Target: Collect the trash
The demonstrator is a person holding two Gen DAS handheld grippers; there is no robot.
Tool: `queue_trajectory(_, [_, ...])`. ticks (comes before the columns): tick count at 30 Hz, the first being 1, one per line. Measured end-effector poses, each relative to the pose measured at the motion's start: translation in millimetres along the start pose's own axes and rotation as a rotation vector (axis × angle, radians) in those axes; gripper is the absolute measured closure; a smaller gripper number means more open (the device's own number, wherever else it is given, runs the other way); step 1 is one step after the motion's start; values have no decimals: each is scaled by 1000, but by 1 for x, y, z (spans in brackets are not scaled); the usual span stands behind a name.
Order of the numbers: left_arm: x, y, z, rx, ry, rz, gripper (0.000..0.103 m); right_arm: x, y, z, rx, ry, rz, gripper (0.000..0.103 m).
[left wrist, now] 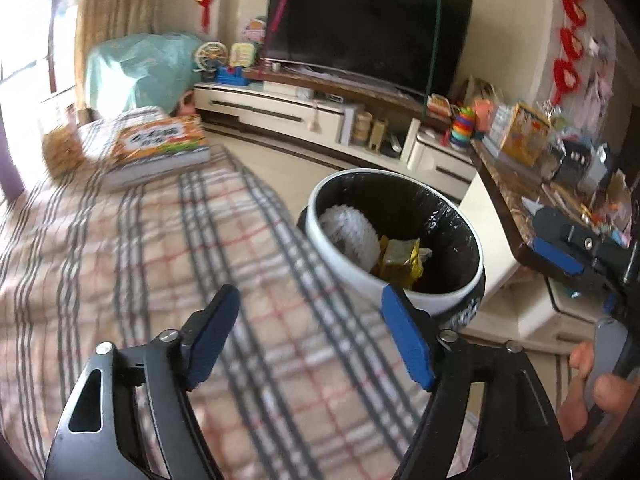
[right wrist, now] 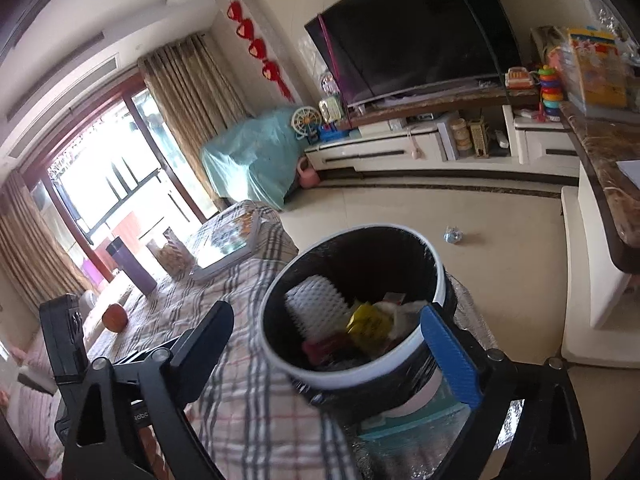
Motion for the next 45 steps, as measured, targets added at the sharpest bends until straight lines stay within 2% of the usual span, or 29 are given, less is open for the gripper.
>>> queue_trajectory(3, [-18, 15, -12, 20, 38, 31, 12, -20, 5, -17, -36, 22, 16, 6])
queue_trajectory(7, [-39, 35, -27, 24, 74, 71, 11, -45, 13, -38, -88, 66, 60, 6])
queue_trajectory(12, [-62, 60, -35, 67, 81, 132, 11, -59, 24, -57, -131, 116, 100, 4])
queue_trajectory(14, [-68, 74, -37, 82, 94, 179, 11, -59, 35, -68, -148, 150, 137, 4])
queue_trajectory(17, [-76, 88, -34, 105, 96, 224, 2, -60, 56, -86, -182, 219, 243, 0])
queue_trajectory(18, [-79, 91, -34, 114, 99, 236, 0, -62, 57, -90, -196, 231, 251, 0])
queue_trajectory(21, [-90, 97, -32, 146, 105, 272, 0, -70, 52, -91, -215, 229, 230, 0])
queue_trajectory(25, [-105, 107, -28, 203, 95, 335, 0, -91, 54, -86, -213, 219, 270, 0])
queue_trajectory(29, [-110, 113, -23, 246, 77, 384, 0, -96, 56, -81, -220, 199, 295, 0])
queue_trajectory(38, [-113, 111, -22, 268, 65, 373, 0, -103, 51, -78, -229, 187, 289, 0])
queue_trajectory(45, [-116, 115, -23, 277, 71, 394, 0, -105, 49, -81, -239, 203, 281, 0])
Point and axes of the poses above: each gripper's, at about its wrist camera, not at the fingertips, and y roughly against the way its jaws point, z to its right, x to its top, the point moved 2 cm from there along -y, roughly the way its jaws point, and after that the axes turned 14 degrees about -z, right-handed, at the moved point
